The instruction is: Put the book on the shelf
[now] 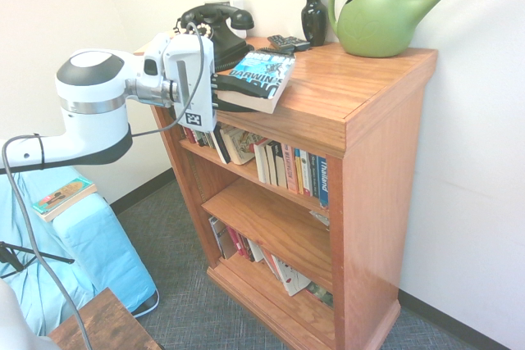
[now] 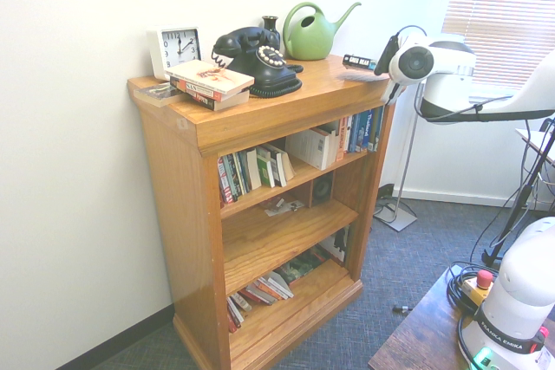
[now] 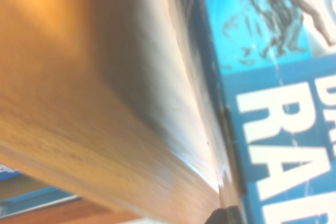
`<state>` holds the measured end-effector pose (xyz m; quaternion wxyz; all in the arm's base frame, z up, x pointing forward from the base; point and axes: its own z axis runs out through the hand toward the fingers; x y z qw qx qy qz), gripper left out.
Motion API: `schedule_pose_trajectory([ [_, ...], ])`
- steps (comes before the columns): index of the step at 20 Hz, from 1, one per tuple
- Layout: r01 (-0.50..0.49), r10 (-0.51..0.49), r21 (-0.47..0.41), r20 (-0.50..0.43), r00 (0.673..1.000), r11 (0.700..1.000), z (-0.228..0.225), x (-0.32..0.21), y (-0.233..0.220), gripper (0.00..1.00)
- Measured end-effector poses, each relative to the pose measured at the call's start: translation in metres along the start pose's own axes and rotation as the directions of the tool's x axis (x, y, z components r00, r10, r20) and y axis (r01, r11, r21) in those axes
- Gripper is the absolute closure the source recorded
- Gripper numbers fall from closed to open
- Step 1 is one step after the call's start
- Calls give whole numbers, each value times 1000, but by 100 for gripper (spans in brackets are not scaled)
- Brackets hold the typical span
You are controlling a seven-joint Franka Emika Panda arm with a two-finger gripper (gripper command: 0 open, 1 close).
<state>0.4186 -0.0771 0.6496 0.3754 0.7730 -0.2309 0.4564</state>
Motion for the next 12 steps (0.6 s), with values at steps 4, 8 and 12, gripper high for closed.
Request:
schedule_pose_trajectory([
  [4, -111, 103, 68, 119, 988, 991, -63, -11, 24, 100],
  [8, -220, 177, 137, 271, 946, 966, -97, -55, 36, 100],
  [12, -324, 211, 198, 440, 873, 925, -119, -108, 31, 100],
])
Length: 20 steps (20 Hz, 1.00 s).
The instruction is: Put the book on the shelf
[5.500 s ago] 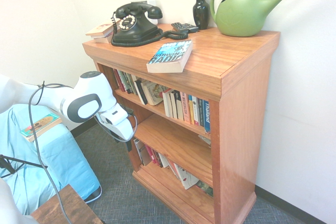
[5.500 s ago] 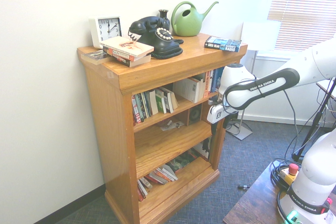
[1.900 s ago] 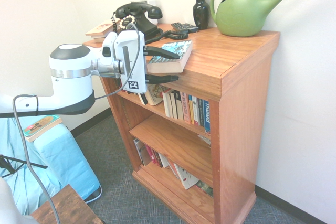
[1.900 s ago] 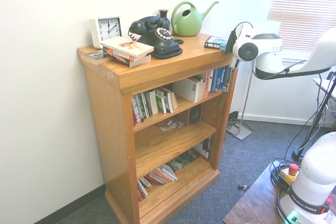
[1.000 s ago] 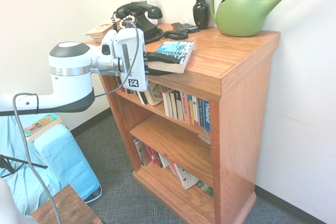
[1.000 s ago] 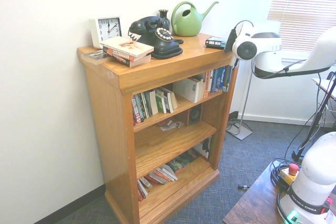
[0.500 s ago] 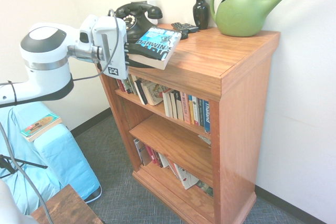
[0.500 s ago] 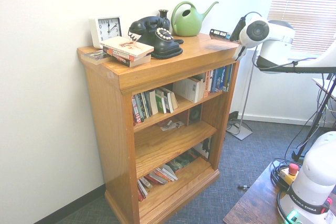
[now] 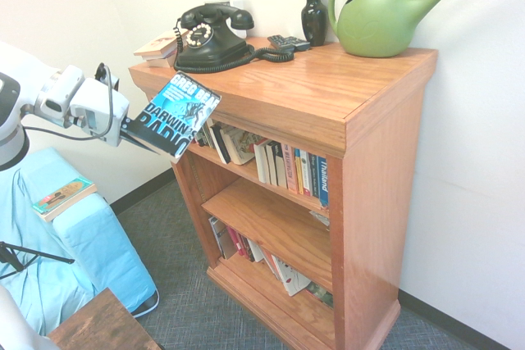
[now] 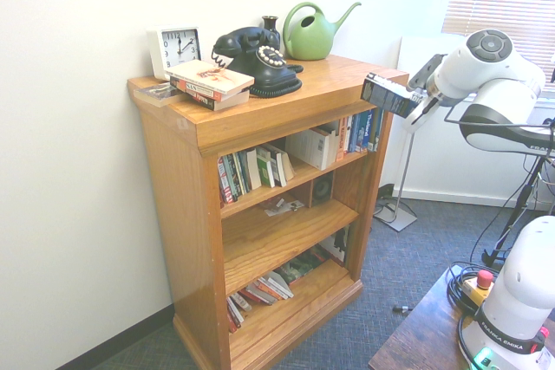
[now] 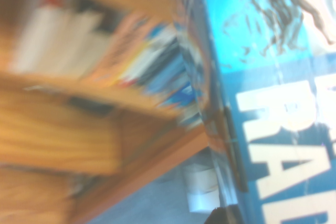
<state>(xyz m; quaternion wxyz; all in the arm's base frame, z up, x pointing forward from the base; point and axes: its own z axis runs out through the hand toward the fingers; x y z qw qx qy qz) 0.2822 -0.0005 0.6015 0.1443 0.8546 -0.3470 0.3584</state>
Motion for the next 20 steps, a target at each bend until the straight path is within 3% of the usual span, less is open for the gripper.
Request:
schedule_pose_trajectory([
  [5, -24, 18, 45, 129, 992, 999, 17, -61, 0, 100],
  [10, -4, -10, 82, 170, 985, 997, 37, -67, -21, 100],
  [20, 2, -41, 159, 245, 969, 987, 136, -88, -80, 100],
])
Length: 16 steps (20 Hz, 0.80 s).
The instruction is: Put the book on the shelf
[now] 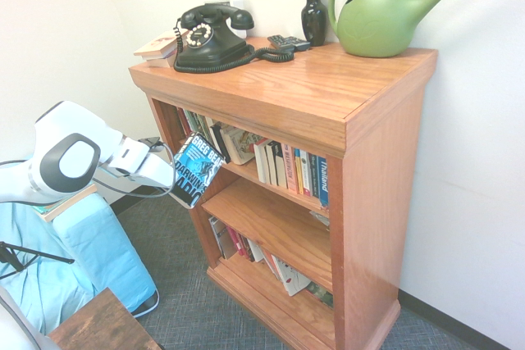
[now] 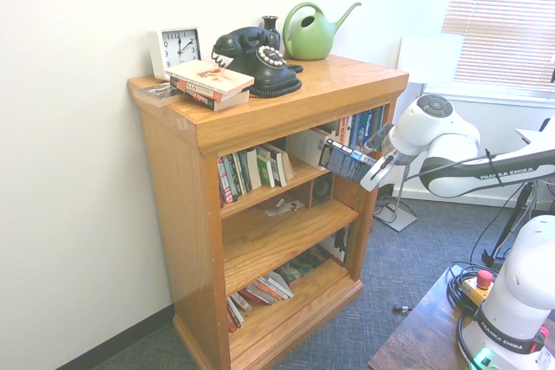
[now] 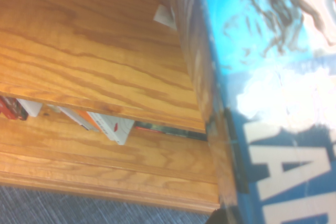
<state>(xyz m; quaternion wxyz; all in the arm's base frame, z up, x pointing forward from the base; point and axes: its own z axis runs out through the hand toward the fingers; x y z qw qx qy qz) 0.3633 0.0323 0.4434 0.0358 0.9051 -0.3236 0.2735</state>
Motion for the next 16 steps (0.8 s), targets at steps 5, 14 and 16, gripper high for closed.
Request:
schedule_pose_trajectory([
  [5, -40, 41, 35, -7, 999, 999, 41, 6, 2, 100],
  [14, -61, 61, 55, -4, 998, 997, 65, 5, -21, 100],
  [16, -72, 72, 64, -8, 997, 995, 66, 15, -29, 100],
])
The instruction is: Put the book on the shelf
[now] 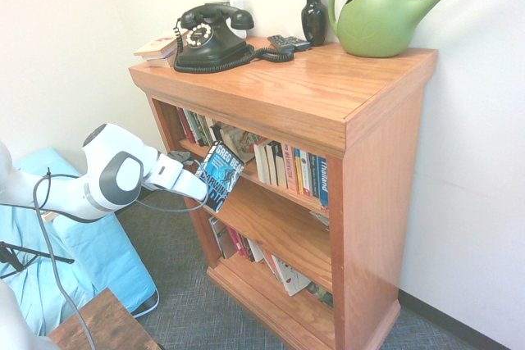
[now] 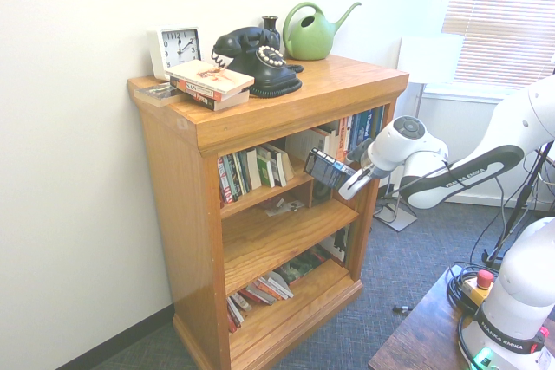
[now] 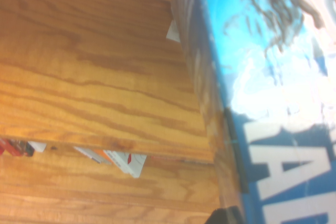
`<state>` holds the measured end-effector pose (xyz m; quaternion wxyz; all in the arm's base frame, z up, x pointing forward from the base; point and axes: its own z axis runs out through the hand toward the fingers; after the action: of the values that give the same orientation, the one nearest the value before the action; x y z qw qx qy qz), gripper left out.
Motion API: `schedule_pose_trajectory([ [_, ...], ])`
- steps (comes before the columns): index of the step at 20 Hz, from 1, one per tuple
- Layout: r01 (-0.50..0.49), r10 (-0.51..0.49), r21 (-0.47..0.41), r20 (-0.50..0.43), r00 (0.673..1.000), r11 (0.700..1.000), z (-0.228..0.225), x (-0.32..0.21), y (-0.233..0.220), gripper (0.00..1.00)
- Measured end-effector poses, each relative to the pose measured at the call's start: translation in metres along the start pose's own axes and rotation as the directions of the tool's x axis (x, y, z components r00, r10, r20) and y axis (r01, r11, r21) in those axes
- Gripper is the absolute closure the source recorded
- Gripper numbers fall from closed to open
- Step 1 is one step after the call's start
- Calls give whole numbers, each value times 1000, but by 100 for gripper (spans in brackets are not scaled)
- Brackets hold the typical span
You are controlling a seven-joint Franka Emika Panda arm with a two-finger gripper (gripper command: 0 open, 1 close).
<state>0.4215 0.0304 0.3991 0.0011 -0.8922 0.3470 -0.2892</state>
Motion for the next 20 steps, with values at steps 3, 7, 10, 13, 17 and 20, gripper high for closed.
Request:
schedule_pose_trajectory([
  [3, -18, 18, 16, -4, 1000, 1000, 2, 16, -16, 100],
  [7, -17, 17, 27, -4, 1000, 999, 7, 27, -33, 100],
  [10, -18, 18, 29, 1, 1000, 999, 14, 33, -42, 100],
  [13, -19, 18, 32, 7, 1000, 999, 22, 36, -53, 100],
  [17, -22, 21, 35, 13, 1000, 999, 34, 39, -69, 100],
  [20, -23, 23, 39, 5, 1000, 999, 41, 43, -81, 100],
])
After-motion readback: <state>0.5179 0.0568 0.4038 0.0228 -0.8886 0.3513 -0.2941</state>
